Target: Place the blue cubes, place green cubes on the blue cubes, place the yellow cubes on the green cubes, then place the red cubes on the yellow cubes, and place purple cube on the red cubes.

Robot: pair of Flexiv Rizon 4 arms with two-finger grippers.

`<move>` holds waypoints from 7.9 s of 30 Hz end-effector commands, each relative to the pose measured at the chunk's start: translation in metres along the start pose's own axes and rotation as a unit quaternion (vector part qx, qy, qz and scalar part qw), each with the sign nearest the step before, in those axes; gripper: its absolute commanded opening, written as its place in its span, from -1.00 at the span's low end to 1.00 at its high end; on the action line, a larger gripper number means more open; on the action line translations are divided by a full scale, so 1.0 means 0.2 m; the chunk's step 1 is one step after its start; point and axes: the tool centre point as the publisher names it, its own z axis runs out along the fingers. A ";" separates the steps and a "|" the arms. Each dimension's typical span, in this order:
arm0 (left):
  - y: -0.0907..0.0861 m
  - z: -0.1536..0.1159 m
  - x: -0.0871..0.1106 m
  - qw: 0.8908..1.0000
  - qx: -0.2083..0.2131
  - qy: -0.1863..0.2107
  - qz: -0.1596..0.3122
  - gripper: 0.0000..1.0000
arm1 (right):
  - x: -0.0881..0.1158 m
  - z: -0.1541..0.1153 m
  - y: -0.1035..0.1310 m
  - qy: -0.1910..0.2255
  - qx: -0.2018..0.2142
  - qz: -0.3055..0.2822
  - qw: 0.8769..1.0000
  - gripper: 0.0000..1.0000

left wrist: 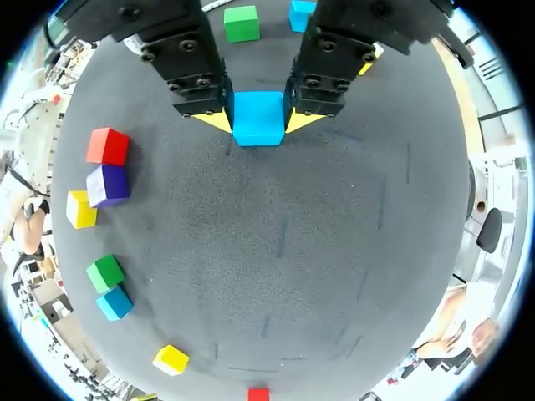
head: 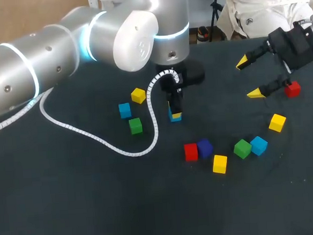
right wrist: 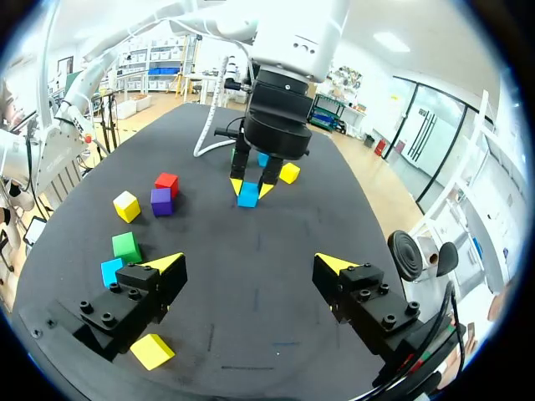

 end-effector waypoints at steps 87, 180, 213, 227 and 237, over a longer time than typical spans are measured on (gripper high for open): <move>-0.15 -0.38 0.23 0.972 -0.023 -0.198 0.126 1.00 | 0.00 0.00 0.00 -0.001 0.000 -0.001 1.000 1.00; -0.01 -0.39 0.53 0.954 -0.002 -0.292 0.064 1.00 | 0.09 0.06 0.84 -0.001 -0.145 -0.087 0.986 1.00; -0.01 -0.39 0.53 0.954 -0.002 -0.292 0.064 1.00 | 0.25 0.18 0.68 -0.034 -0.186 -0.081 0.979 -0.31; -0.01 -0.39 0.53 0.954 -0.002 -0.292 0.064 1.00 | 0.20 0.17 0.65 -0.047 -0.160 -0.103 0.981 -1.00; -0.01 -0.39 0.53 0.954 -0.002 -0.292 0.064 1.00 | 0.18 0.18 0.53 -0.052 -0.093 0.047 0.993 -1.00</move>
